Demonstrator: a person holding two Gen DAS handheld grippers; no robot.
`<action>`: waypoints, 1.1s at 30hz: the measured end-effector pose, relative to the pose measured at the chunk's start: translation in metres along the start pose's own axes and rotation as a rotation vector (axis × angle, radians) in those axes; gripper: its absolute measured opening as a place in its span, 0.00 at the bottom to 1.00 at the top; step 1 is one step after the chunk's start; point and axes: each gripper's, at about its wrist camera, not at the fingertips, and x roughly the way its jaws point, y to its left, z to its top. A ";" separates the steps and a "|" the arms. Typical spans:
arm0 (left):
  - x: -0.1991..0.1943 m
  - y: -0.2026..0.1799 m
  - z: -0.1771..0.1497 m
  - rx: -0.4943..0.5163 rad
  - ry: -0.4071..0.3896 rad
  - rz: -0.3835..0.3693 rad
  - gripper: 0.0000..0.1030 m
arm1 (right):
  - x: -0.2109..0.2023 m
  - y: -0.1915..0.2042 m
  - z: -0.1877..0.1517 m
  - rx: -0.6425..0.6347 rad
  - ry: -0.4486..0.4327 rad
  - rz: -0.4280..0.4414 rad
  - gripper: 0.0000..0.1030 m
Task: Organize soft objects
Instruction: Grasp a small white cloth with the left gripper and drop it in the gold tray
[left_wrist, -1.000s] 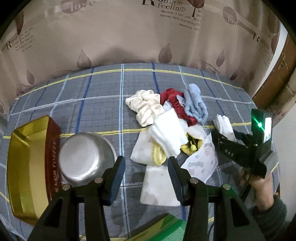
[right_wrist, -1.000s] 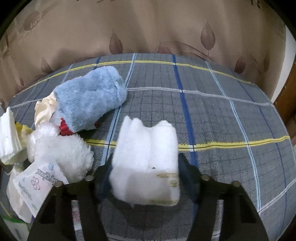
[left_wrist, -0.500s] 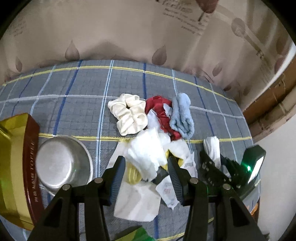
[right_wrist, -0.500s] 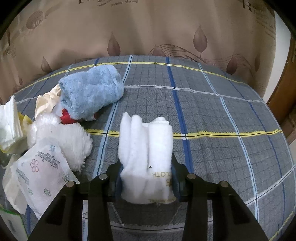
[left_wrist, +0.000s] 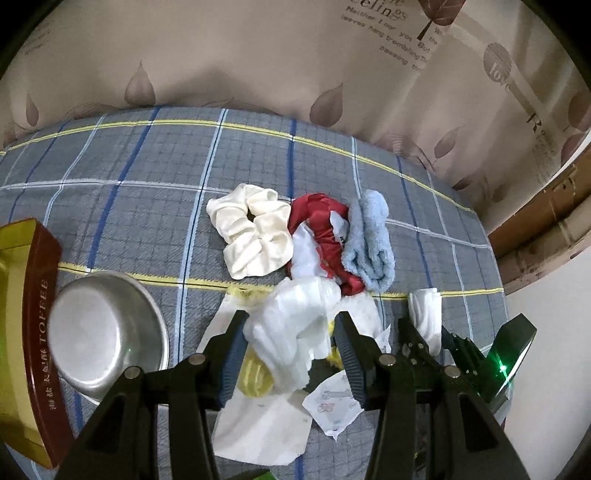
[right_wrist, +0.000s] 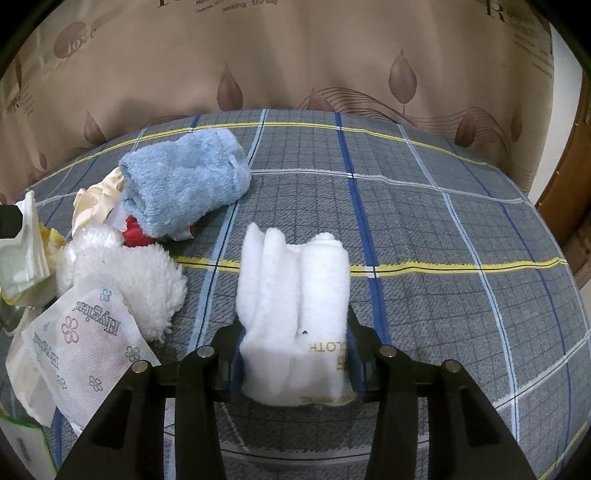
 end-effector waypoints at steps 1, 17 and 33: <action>-0.001 0.000 0.000 0.002 -0.006 -0.010 0.46 | 0.000 0.000 -0.001 0.000 0.000 -0.001 0.42; -0.021 -0.006 -0.007 0.029 -0.050 -0.017 0.07 | -0.001 0.001 -0.001 -0.001 -0.001 -0.004 0.42; -0.088 0.007 -0.012 0.107 -0.101 0.055 0.07 | -0.001 0.001 -0.001 -0.003 -0.002 -0.006 0.43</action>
